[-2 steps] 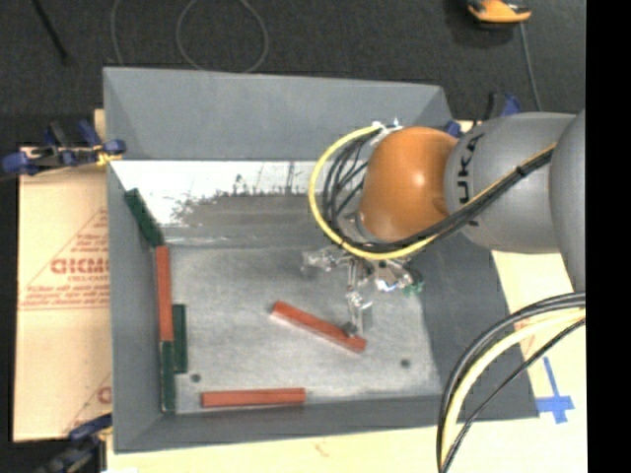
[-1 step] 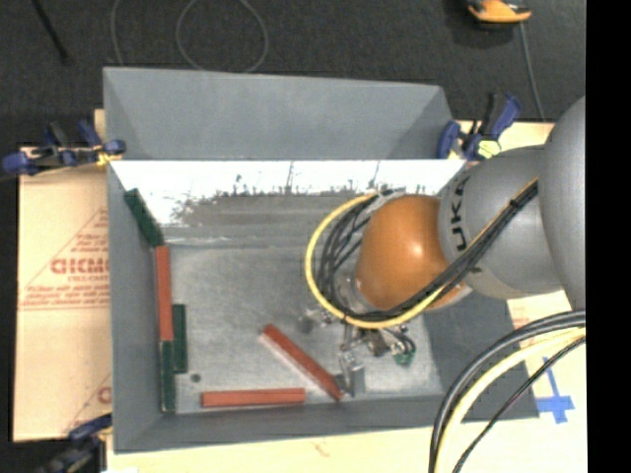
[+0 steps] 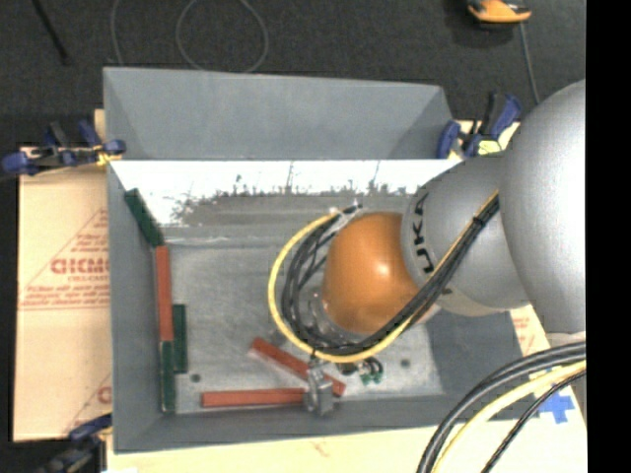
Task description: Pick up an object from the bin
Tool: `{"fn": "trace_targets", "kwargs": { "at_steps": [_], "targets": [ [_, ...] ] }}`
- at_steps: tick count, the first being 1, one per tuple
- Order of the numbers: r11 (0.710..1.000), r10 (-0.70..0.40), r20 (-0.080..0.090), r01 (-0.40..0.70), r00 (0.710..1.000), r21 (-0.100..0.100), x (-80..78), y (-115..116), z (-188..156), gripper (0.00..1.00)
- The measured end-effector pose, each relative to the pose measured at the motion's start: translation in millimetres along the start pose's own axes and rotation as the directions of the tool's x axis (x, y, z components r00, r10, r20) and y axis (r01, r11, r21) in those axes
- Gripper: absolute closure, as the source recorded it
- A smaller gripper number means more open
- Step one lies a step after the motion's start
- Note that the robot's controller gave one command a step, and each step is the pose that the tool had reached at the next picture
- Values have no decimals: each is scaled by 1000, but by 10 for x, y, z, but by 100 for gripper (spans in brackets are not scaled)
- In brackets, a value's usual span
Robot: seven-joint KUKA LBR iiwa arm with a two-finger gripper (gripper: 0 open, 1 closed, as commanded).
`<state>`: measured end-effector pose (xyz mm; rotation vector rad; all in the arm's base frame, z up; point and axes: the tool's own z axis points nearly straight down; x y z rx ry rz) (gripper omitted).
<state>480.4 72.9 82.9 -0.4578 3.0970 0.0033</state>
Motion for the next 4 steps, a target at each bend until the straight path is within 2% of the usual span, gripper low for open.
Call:
{"fn": "trace_targets", "kwargs": {
  "at_steps": [1,2,3,4],
  "targets": [
    [1000,3,-2,-3,1000,1,6,-30,10,100],
    [996,84,3,-84,997,3,-194,29,-2319,100],
    [984,178,-16,-178,984,1,-270,376,-1175,100],
    [984,178,-8,-178,984,2,-283,362,-1220,0]
  ]
}}
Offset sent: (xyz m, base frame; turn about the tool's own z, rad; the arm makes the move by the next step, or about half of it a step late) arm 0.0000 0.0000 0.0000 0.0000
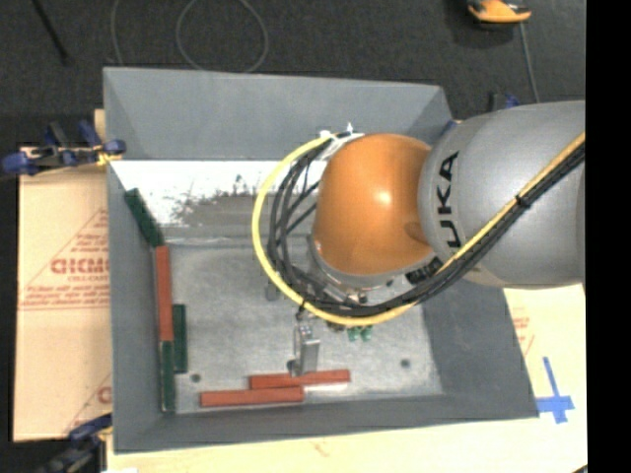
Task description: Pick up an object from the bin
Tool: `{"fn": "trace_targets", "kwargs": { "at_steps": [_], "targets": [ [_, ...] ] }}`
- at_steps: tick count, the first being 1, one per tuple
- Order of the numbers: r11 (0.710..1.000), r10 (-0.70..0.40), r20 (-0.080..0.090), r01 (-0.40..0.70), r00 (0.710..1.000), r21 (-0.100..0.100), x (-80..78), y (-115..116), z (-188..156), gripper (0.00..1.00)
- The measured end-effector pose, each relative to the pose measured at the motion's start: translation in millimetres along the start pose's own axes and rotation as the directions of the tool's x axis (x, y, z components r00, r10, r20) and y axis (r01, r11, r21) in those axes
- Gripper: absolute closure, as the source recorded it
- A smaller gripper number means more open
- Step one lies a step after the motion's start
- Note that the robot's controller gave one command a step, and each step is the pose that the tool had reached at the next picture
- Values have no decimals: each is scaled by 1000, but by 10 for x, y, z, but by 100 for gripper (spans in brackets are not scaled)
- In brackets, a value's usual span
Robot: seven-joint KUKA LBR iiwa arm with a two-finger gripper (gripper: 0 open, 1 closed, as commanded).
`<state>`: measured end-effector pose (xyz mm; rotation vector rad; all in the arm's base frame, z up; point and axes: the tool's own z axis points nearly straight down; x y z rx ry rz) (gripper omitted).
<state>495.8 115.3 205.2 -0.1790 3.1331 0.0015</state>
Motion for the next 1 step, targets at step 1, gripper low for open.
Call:
{"fn": "trace_targets", "kwargs": {
  "at_steps": [1],
  "targets": [
    [1000,1,7,-1,1000,2,266,-610,1252,0]
  ]
}}
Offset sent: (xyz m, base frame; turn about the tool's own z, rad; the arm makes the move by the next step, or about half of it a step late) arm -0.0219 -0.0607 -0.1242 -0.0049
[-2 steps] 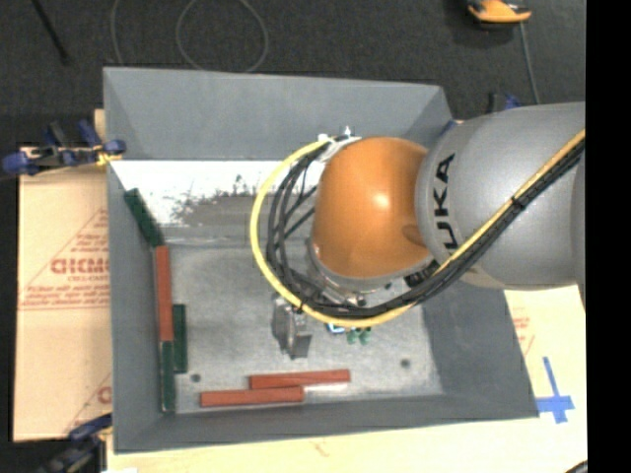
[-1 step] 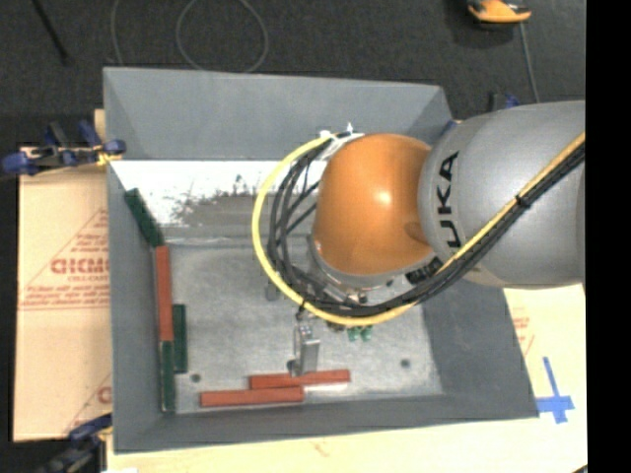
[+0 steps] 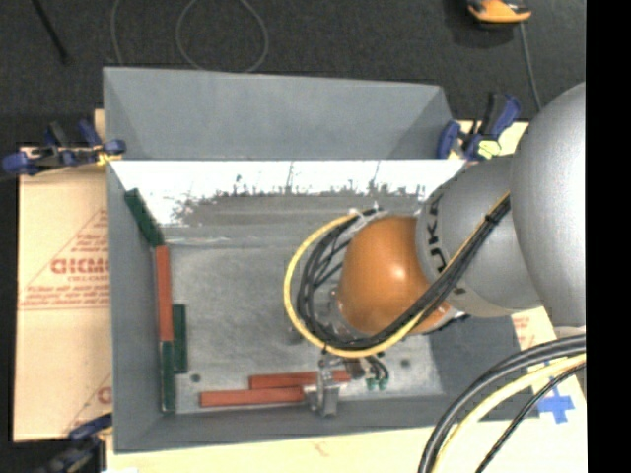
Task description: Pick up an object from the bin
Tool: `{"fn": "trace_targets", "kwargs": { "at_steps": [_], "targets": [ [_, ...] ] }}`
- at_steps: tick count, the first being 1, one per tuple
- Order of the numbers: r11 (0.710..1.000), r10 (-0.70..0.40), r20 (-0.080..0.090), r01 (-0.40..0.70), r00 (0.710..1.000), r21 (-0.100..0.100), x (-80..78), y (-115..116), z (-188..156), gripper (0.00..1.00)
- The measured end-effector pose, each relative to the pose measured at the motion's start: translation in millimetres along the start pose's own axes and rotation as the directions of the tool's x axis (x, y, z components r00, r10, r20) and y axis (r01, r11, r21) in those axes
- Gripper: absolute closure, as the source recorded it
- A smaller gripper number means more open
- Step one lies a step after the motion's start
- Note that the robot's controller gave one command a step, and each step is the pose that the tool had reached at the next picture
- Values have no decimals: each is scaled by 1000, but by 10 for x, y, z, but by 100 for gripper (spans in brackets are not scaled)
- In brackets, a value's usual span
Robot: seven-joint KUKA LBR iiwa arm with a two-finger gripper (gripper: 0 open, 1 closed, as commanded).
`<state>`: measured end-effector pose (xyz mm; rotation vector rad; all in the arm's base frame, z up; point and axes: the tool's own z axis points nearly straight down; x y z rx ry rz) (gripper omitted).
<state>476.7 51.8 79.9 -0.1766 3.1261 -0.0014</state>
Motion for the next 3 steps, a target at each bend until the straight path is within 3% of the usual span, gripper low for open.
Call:
{"fn": "trace_targets", "kwargs": {
  "at_steps": [1,2,3],
  "targets": [
    [1000,-2,-6,2,1000,-1,15,17,-14,100],
    [999,-33,3,33,999,2,-429,-380,-1184,100],
    [896,-445,-2,445,896,1,-525,-921,-1695,100]
  ]
}}
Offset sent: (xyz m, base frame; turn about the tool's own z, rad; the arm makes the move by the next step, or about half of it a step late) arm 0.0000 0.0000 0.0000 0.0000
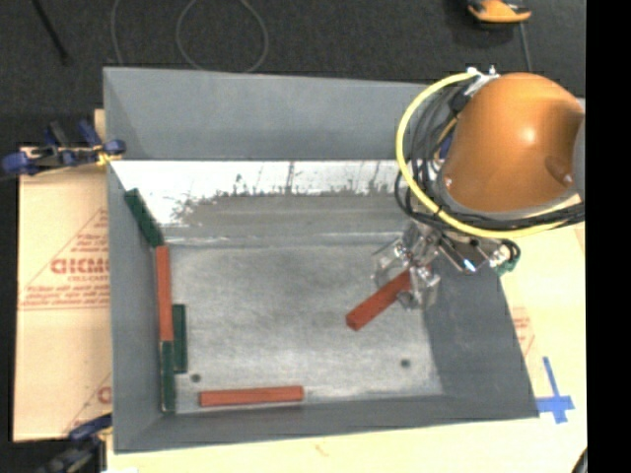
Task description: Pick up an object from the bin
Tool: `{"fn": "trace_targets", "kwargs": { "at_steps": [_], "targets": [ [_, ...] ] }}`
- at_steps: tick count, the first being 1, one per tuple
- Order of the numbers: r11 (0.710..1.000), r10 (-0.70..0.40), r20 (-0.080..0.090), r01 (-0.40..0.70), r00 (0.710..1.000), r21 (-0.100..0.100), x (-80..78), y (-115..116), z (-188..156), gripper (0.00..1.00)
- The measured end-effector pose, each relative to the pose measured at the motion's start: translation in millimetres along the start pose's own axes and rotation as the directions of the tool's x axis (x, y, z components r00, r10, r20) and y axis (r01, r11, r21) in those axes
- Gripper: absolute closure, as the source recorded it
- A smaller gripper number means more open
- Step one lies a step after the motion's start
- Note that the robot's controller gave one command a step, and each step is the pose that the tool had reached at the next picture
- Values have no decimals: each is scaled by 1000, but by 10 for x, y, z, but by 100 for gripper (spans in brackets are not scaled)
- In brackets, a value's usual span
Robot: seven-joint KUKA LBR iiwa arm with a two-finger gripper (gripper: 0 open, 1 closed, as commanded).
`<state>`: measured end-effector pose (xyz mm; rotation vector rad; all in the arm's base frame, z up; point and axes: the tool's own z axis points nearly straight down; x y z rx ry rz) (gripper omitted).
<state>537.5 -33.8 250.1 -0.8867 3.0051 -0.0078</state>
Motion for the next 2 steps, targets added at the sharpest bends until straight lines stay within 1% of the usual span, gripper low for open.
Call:
{"fn": "trace_targets", "kwargs": {
  "at_steps": [1,2],
  "targets": [
    [977,-215,0,215,977,-3,248,132,-368,100],
    [850,-526,0,526,850,-11,417,31,-332,100]
  ]
}}
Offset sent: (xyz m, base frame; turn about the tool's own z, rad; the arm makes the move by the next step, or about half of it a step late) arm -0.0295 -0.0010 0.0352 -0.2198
